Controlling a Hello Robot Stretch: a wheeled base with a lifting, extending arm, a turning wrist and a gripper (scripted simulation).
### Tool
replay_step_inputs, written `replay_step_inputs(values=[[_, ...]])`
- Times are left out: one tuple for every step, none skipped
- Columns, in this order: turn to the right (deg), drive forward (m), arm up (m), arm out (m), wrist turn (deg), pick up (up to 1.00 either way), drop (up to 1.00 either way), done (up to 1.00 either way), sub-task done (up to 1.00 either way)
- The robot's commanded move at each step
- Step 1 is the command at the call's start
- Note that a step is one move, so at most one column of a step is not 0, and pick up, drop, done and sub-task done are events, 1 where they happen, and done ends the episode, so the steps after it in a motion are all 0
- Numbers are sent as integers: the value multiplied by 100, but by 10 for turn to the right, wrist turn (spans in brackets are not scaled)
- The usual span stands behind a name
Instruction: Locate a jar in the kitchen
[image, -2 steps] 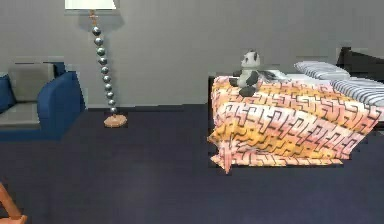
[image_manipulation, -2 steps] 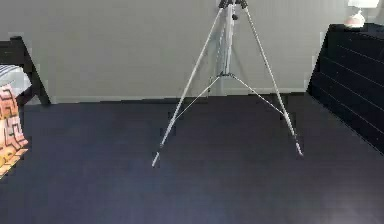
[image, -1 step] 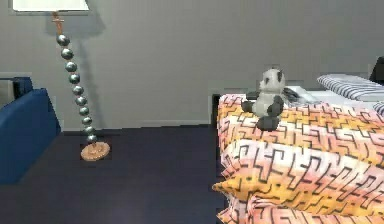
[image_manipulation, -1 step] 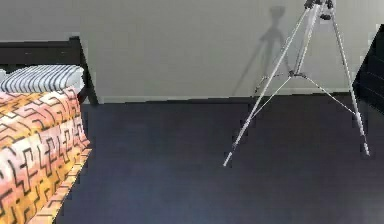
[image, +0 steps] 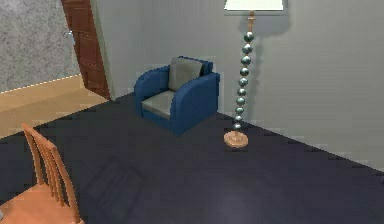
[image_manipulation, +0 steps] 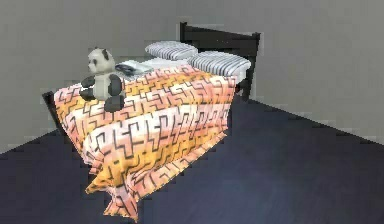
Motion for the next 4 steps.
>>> replay_step_inputs(values=[[-30, 0, 0, 0, 0, 0, 0, 0, 0], [0, 90, 0, 0, 0, 0, 0, 0, 0], [30, 0, 0, 0, 0, 0, 0, 0, 0], [0, 5, 0, 0, 0, 0, 0, 0, 0]])
